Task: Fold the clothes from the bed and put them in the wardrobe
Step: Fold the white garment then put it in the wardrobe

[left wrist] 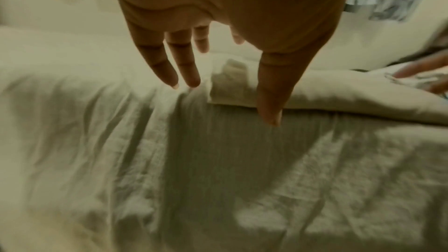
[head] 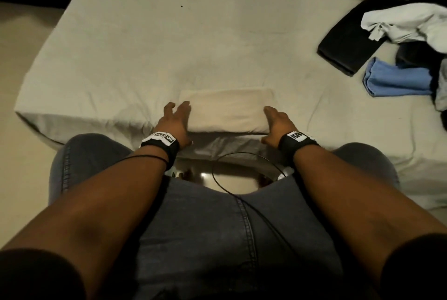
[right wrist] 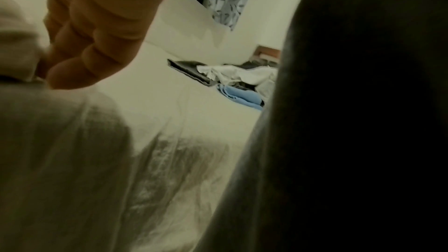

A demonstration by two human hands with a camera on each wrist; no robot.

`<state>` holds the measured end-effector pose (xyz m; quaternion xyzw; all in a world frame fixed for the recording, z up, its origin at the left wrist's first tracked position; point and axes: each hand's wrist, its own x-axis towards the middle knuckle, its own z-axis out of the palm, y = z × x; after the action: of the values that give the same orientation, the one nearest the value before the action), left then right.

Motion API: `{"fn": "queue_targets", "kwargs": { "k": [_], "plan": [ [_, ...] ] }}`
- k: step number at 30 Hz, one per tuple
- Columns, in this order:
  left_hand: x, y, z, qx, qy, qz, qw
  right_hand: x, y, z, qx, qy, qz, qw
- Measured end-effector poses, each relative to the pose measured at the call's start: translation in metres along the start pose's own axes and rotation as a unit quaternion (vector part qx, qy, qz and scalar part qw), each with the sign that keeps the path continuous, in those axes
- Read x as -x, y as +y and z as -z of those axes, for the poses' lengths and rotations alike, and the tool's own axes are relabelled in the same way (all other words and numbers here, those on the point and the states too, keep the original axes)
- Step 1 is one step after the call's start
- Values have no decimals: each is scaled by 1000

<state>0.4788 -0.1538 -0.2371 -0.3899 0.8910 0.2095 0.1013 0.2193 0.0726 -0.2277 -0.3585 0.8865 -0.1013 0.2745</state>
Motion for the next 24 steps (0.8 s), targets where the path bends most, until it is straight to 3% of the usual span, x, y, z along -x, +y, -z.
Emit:
{"fn": "queue_targets", "kwargs": {
  "k": [6,12,17,20,24],
  "plan": [
    [4,21,-5,-98,33,-45,994,-2,-2,-8,91,-21,21,995],
    [-19,12,11,28,22,-67,997,-11,-3,-1,105,-22,26,994],
    [-13,17,32,47,86,-30,995,-11,-10,9,106,-28,27,994],
    [-6,22,39,114,117,-36,986,-4,-13,15,84,32,48,995],
    [-3,27,52,241,209,-23,948,-1,-9,40,-71,156,73,982]
  ]
}}
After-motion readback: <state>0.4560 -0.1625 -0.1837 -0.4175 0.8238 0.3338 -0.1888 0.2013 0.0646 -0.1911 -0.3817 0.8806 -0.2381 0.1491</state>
